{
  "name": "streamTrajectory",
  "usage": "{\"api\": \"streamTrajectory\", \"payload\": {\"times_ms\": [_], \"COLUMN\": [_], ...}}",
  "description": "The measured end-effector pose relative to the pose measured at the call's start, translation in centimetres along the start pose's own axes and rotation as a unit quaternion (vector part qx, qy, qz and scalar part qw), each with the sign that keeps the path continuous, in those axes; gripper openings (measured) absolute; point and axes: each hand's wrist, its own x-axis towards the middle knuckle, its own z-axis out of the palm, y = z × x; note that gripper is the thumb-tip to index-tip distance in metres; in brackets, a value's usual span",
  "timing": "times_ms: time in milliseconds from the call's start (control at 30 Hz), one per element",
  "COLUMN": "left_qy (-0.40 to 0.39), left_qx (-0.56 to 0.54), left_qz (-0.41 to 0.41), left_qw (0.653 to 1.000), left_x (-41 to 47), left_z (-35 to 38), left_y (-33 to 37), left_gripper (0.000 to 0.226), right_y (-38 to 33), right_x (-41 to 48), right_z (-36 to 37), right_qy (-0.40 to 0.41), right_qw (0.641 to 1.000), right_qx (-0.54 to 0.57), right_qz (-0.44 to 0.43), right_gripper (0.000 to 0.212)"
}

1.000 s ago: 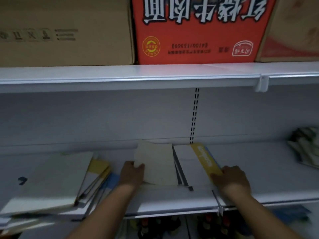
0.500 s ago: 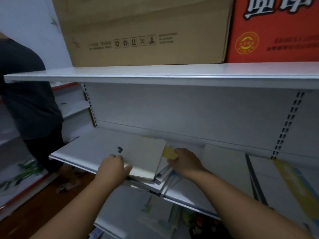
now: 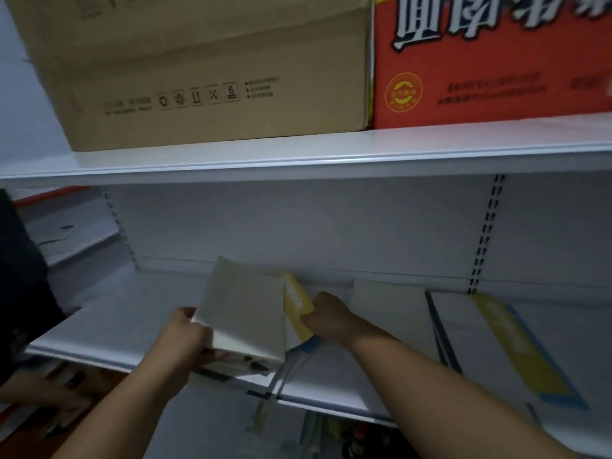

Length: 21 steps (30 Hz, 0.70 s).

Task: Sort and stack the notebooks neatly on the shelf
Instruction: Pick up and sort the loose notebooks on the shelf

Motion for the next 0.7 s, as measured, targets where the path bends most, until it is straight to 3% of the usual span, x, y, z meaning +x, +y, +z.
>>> {"api": "streamTrajectory", "payload": {"times_ms": [100, 167, 300, 367, 433, 533, 633, 700], "left_qy": [-0.06, -0.104, -0.162, -0.179, -0.203, -0.195, -0.203, -0.163], "left_qx": [-0.094, -0.095, -0.107, -0.075, -0.015, 0.04, 0.234, 0.322], "left_qz": [0.037, 0.058, 0.026, 0.006, -0.008, -0.013, 0.063, 0.132], "left_qw": [0.993, 0.988, 0.981, 0.981, 0.979, 0.98, 0.949, 0.923], "left_x": [0.2, 0.0, 0.1, 0.0, -0.3, -1.2, -1.1, -0.4], "left_z": [4.5, 8.6, 17.0, 20.0, 22.0, 22.5, 21.1, 18.8], "left_y": [1.1, 1.5, 0.7, -0.5, -1.8, -1.6, -0.7, 0.0], "left_gripper": [0.037, 0.028, 0.031, 0.038, 0.039, 0.024, 0.054, 0.061], "right_y": [2.8, 5.9, 13.6, 16.6, 18.6, 19.4, 17.9, 15.4], "right_x": [-2.3, -4.6, -10.3, -12.9, -14.6, -15.4, -14.4, -12.8], "right_z": [-3.4, -6.6, -12.6, -14.2, -14.7, -14.4, -14.2, -13.0], "right_qy": [0.16, 0.255, 0.367, 0.374, 0.33, 0.296, 0.311, 0.333], "right_qw": [0.974, 0.939, 0.906, 0.908, 0.914, 0.902, 0.894, 0.911], "right_qx": [0.159, 0.224, 0.174, 0.074, -0.026, -0.12, -0.176, -0.159], "right_qz": [0.023, 0.057, 0.122, 0.172, 0.234, 0.291, 0.27, 0.185], "right_gripper": [0.004, 0.009, 0.01, 0.008, 0.014, 0.023, 0.039, 0.041]}}
